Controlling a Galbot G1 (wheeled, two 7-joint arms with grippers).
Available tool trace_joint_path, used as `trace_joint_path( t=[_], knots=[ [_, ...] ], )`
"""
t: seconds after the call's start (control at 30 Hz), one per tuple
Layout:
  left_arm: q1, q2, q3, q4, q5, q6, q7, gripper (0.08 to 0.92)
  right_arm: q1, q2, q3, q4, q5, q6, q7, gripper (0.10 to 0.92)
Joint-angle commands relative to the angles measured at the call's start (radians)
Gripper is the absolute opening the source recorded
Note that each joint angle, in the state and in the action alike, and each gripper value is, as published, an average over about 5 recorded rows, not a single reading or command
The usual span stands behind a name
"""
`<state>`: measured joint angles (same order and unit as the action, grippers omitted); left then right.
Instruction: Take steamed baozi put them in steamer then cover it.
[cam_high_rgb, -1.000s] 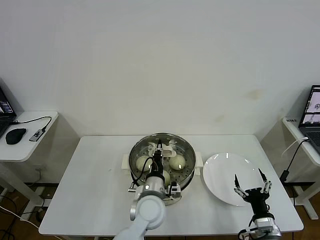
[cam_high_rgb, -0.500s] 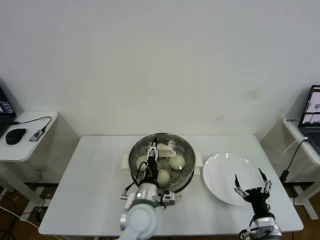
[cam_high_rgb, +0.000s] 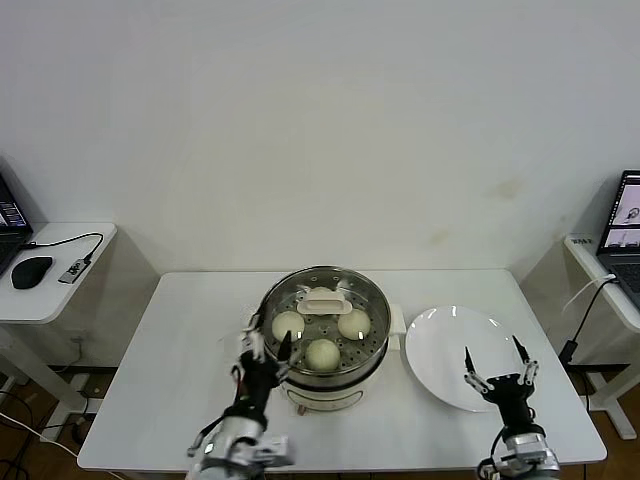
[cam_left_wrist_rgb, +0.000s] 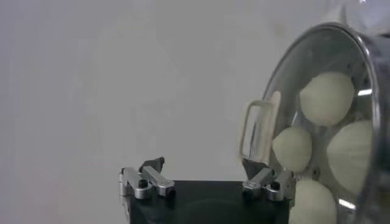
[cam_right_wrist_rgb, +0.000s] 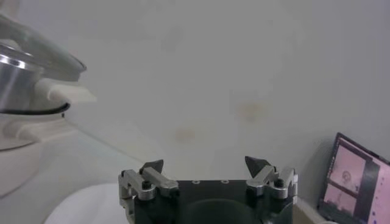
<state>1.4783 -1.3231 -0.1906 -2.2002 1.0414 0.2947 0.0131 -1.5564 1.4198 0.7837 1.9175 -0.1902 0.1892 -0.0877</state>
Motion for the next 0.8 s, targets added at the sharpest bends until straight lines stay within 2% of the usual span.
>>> trace_joint_path(
  t=[0.03,0.2,0.8],
  knots=[
    [0.306,0.006,-0.425,0.075,-1.111,-0.418,-0.208,0.823,-0.057,-0.072,-0.084,0.02,0.184,0.021,0.024,0.823],
    [0.381,0.015,-0.405,0.121,-1.311,-0.431,-0.203,0.823,-0.151,-0.121,-0.137,0.047,0.286,0.037,0.025,0.823],
    [0.445,0.002,-0.386,0.172,-1.343,-0.426,-0.166,0.823,-0.298,-0.131,-0.158,0.086,0.375,-0.032,0.034,0.823]
  ],
)
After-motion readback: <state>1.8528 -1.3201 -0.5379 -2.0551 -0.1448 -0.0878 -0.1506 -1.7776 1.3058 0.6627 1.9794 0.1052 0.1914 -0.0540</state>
